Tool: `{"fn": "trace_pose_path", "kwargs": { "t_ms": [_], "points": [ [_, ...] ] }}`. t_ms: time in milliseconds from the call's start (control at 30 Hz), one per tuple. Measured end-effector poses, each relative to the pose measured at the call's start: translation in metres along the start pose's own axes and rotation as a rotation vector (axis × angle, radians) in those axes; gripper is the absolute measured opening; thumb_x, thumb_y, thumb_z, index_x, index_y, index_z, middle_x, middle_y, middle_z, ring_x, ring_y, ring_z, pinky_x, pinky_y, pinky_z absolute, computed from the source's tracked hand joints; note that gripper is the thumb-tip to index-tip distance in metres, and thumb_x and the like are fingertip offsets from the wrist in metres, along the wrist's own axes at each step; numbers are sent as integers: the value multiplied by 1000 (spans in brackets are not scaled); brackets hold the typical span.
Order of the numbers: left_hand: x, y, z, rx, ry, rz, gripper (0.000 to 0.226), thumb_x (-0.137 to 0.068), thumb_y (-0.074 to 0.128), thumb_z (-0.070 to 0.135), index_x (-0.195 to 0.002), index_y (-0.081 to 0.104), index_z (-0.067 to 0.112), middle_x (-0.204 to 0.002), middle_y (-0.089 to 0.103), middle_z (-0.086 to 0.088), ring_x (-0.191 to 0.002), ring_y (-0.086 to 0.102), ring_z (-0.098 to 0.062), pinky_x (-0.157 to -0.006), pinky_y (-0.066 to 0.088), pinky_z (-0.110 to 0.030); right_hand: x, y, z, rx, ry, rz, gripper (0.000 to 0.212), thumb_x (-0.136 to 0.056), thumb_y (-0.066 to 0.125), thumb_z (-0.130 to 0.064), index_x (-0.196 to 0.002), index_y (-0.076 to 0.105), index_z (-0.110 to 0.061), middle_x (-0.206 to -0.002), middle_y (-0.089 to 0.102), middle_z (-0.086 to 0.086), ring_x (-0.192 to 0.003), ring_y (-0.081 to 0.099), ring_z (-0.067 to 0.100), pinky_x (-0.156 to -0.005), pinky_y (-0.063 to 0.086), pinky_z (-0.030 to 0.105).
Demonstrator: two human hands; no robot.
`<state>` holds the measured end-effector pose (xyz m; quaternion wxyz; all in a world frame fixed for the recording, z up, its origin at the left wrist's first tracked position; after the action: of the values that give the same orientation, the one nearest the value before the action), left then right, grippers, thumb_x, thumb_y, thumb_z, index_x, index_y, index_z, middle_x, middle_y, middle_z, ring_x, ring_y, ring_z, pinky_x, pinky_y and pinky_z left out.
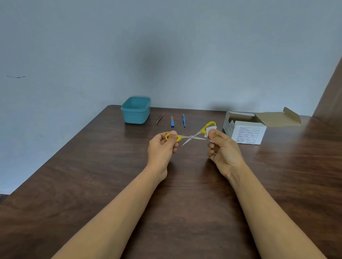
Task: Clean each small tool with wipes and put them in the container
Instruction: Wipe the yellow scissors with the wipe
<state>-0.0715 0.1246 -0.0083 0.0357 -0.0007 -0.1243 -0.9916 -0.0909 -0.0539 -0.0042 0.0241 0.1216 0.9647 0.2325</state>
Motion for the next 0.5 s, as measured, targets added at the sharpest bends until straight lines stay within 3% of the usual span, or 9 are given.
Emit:
{"fn": "trace_pose_path", "kwargs": {
  "t_ms": [100, 300, 500],
  "points": [
    [3, 1, 3, -65, 35, -1, 11, -94, 59, 23, -99, 67, 15, -78, 64, 3, -67, 51, -5, -62, 45, -17, 1, -1, -3, 1, -11, -1, 7, -90, 61, -12, -87, 67, -15, -72, 56, -7, -55, 38, 5, -53, 29, 18],
    [8, 12, 23, -331, 306, -194, 11, -94, 59, 20, -92, 70, 21, -79, 68, 7, -67, 59, 4, -67, 44, -14, 4, 5, 0, 84, 8, -59, 7, -88, 64, -18, -85, 69, -14, -62, 62, -10, -51, 39, 4, -55, 28, 19],
    [12, 20, 22, -412, 377, -238, 10, -94, 58, 21, -93, 66, 27, -85, 71, 0, -78, 58, -14, -77, 48, -30, 6, 11, 4, 218, 19, -117, 6, -83, 70, -16, -79, 72, -13, -63, 60, -5, -52, 39, 5, -52, 33, 16]
  ]
}}
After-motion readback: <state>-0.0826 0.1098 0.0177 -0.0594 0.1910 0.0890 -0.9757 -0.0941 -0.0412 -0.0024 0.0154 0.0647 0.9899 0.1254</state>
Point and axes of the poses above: each hand's wrist, its own x-axis away from the middle knuckle, its own y-axis out of the palm, z = x × y, the point moved 7 cm from there along -x, towards the middle knuckle
